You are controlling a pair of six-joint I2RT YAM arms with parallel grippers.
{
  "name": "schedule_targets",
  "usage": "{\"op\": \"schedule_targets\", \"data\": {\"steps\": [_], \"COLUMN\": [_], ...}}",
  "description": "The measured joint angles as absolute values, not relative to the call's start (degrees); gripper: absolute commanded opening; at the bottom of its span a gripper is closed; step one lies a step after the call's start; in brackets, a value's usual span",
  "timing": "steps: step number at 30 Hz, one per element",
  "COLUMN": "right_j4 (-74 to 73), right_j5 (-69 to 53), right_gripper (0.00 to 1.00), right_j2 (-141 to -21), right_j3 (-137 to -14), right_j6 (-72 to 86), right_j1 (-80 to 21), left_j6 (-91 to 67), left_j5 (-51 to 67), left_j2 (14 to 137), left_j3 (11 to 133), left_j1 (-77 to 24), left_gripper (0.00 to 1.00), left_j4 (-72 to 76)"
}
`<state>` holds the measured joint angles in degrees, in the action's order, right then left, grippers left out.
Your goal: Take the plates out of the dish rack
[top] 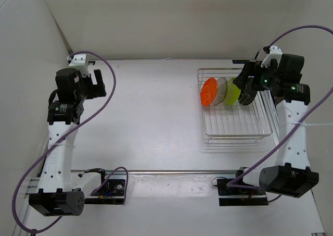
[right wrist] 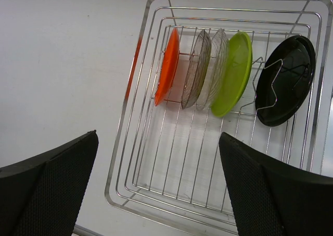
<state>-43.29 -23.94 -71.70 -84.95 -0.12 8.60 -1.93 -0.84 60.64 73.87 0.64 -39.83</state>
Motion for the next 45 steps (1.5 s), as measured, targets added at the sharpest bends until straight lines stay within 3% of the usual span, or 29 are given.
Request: {"op": "schedule_targets", "data": {"steps": [35, 45], "right_j4": [-38.11, -41.54], "right_j5": [-20.12, -7.14], "right_gripper": [1.0, 1.0], "right_j2": [-65.87, -73.56], "right_j3": [-78.37, -83.46], "right_j6": [-3.2, -7.97], "right_j1": [7.73, -4.69], "left_j6": [-1.5, -1.5], "left_j5": [0.47, 0.43], "left_j2": [60.64, 60.64], "left_j3": [73.87, 73.87], "left_j1": [0.64, 0.64], "left_gripper": [1.0, 1.0], "left_j4": [-40.03, -40.05]}}
